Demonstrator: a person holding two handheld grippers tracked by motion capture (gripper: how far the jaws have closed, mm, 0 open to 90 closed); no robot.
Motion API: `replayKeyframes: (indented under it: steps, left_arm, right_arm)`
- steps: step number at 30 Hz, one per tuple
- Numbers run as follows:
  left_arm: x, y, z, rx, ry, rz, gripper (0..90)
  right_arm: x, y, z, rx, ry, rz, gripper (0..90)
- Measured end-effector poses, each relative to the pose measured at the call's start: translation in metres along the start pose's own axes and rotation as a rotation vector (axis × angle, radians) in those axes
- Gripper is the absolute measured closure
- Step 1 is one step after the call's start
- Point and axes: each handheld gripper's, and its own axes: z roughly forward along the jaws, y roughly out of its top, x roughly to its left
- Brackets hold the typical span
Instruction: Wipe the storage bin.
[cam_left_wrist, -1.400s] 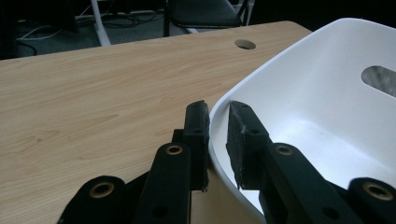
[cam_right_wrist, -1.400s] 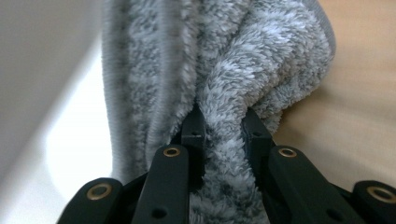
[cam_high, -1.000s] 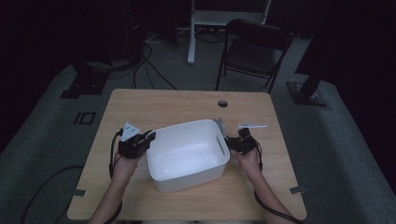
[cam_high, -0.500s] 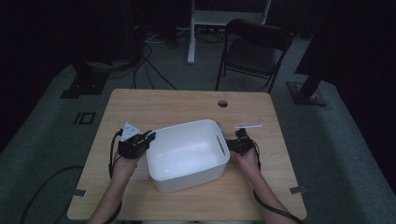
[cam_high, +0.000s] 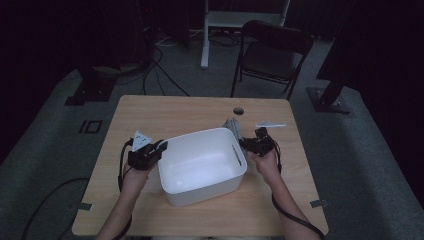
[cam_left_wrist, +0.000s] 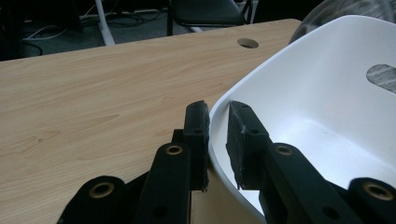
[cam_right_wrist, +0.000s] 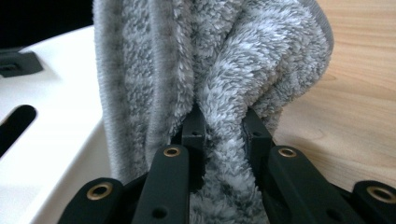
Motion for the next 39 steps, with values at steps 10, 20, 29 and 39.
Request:
replayKeyframes:
  steps: [10, 20, 29, 39]
  left_arm:
    - [0.000, 0.000, 0.000, -0.004, -0.003, -0.002, 78.0]
    - [0.002, -0.001, 0.000, -0.007, -0.017, -0.002, 78.0]
    - [0.000, -0.001, 0.001, -0.008, -0.018, 0.000, 77.9]
    - [0.000, -0.001, 0.000, -0.007, -0.018, -0.001, 77.9]
  right_arm:
    - [-0.019, -0.022, 0.031, 0.127, -0.046, 0.029, 76.5]
    - [-0.022, -0.025, 0.032, 0.127, -0.073, 0.045, 76.1]
    - [-0.011, -0.009, -0.026, -0.042, -0.044, 0.061, 76.1]
    - [0.014, -0.022, -0.091, -0.153, -0.034, 0.047, 76.0]
